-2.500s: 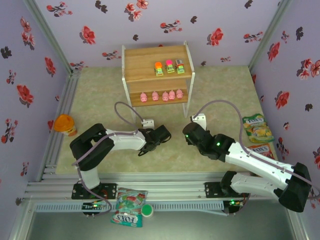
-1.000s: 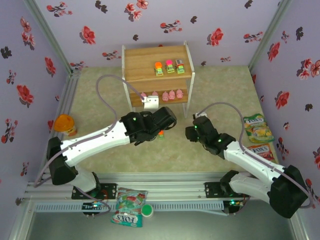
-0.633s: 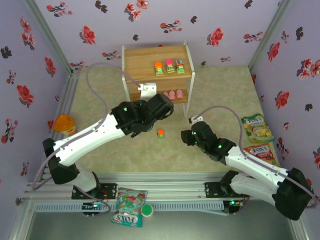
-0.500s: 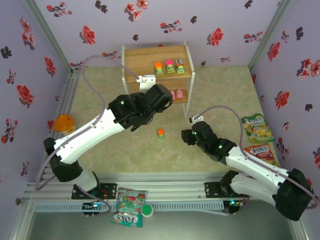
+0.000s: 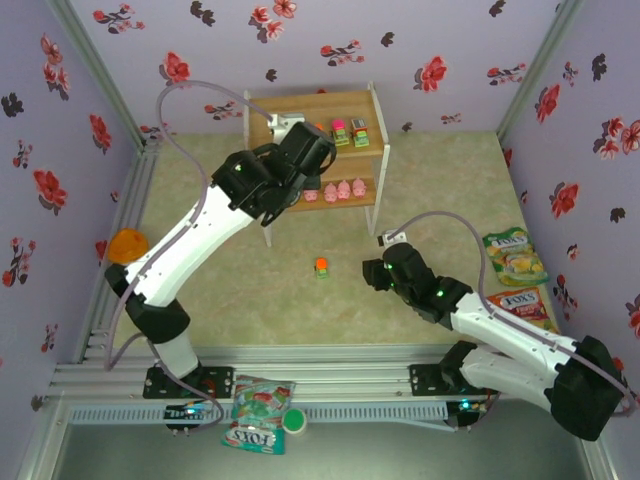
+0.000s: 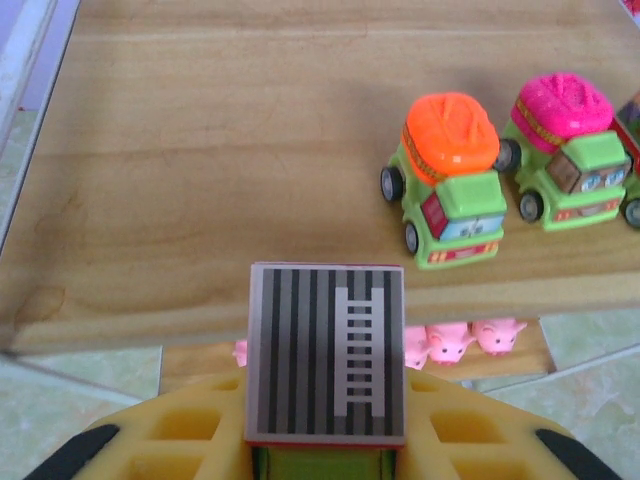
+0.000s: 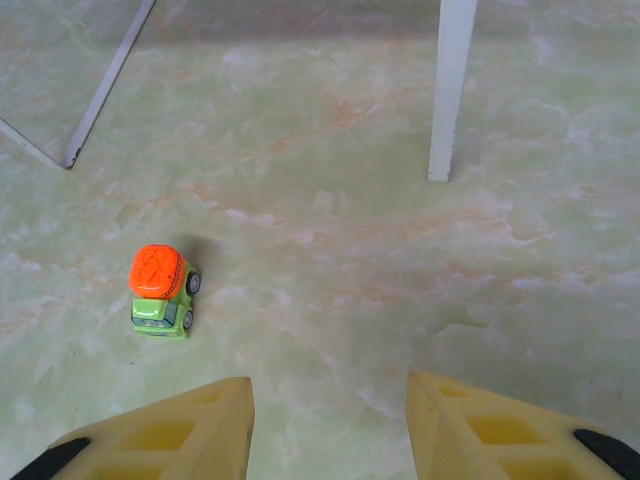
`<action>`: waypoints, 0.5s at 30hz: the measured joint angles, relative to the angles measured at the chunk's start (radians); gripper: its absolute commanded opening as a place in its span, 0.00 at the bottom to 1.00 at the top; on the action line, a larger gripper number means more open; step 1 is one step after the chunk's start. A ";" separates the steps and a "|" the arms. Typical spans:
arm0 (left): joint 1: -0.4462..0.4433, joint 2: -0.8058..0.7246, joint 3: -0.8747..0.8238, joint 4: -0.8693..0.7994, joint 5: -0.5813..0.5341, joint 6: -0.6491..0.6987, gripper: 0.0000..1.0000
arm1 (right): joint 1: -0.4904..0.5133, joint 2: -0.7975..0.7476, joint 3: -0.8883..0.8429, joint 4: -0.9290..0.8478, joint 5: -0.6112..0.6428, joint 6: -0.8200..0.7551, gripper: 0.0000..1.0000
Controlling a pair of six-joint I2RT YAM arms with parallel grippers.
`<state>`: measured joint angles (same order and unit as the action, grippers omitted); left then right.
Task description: Place and organize the plastic toys onto the shelf
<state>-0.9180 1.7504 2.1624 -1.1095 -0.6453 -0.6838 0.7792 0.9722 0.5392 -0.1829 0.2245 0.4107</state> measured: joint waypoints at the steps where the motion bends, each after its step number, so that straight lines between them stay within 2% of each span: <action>1: 0.010 0.013 0.021 -0.006 0.010 0.005 0.27 | 0.000 0.004 0.000 0.000 0.000 0.000 0.45; 7: 0.049 0.078 0.104 -0.030 0.037 0.034 0.27 | 0.003 0.013 0.000 0.000 0.003 0.000 0.45; 15: 0.080 0.117 0.121 -0.027 0.045 0.055 0.27 | 0.003 0.025 0.000 0.002 0.005 0.000 0.45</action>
<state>-0.8379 1.8679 2.2829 -1.1370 -0.6003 -0.6292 0.7822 0.9974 0.5392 -0.1806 0.2291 0.4103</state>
